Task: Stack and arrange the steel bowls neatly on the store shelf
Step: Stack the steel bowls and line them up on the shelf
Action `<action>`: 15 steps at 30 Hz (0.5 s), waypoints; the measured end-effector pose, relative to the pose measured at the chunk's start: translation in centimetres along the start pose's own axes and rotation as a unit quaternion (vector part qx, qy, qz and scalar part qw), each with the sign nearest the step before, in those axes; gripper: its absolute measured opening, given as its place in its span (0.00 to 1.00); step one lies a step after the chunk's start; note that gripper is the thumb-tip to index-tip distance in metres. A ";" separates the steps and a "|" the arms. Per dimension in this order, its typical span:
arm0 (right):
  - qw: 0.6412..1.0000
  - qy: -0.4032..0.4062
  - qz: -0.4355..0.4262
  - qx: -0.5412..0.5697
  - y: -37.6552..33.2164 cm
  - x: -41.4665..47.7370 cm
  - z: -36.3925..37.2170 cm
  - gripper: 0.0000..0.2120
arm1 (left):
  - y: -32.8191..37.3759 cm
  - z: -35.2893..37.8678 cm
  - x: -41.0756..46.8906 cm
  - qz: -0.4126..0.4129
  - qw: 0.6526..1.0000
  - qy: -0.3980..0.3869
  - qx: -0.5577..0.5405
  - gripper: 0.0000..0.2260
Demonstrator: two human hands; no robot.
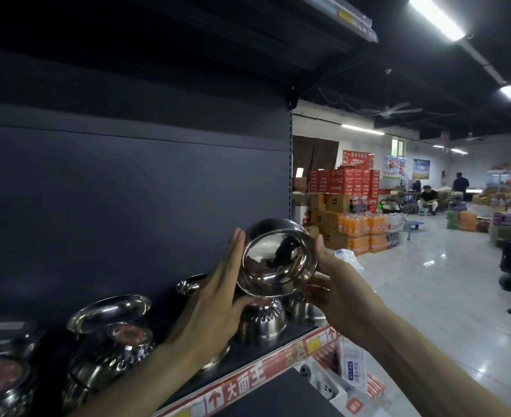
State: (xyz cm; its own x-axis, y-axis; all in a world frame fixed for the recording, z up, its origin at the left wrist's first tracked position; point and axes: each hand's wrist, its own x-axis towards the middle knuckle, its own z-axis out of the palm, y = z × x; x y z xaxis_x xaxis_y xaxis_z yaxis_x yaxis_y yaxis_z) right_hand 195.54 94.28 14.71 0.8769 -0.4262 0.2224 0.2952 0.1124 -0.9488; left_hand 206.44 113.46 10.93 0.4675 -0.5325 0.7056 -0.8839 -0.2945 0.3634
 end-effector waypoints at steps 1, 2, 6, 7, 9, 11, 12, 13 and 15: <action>1.000 0.002 0.004 -0.003 0.1 -0.1 0.0 0.25 | -0.1 -0.2 0.1 0.009 1.000 -0.001 0.001 0.56; 1.000 0.002 0.007 -0.006 0.3 -0.2 0.0 0.26 | -0.2 -0.4 0.2 0.017 1.000 -0.003 0.002 0.57; 0.999 -0.006 0.005 -0.033 0.6 -0.5 -0.2 0.29 | -0.6 -1.5 0.6 0.003 0.999 -0.019 -0.039 0.55; 0.999 -0.009 0.003 -0.040 0.7 -0.6 -0.2 0.30 | -0.7 -1.7 0.6 -0.009 0.998 -0.017 -0.059 0.54; 0.999 -0.011 -0.003 -0.046 0.8 -0.7 0.0 0.32 | -0.7 -1.8 0.6 -0.032 0.995 -0.005 -0.098 0.54; 0.999 -0.008 -0.008 -0.047 0.9 -0.7 0.2 0.32 | -0.8 -1.7 0.7 -0.050 0.988 -0.002 -0.145 0.55; 0.999 -0.007 -0.012 -0.046 0.9 -0.7 0.4 0.31 | -0.8 -1.7 0.7 -0.055 0.983 -0.006 -0.175 0.55; 0.999 -0.010 -0.011 -0.042 1.1 -0.7 0.4 0.30 | -0.9 -1.6 0.7 -0.060 0.976 -0.013 -0.208 0.53; 0.999 -0.018 -0.008 -0.038 1.3 -0.9 0.5 0.29 | -0.8 -1.6 0.7 -0.077 0.957 -0.026 -0.278 0.47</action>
State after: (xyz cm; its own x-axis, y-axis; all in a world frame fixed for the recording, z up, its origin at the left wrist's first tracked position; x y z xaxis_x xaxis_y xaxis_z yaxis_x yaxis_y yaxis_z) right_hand 195.36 95.23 13.39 0.8857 -0.3944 0.2447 0.2810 0.0360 -0.9590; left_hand 207.49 114.59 12.11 0.5793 -0.5607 0.5916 -0.6687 0.0881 0.7383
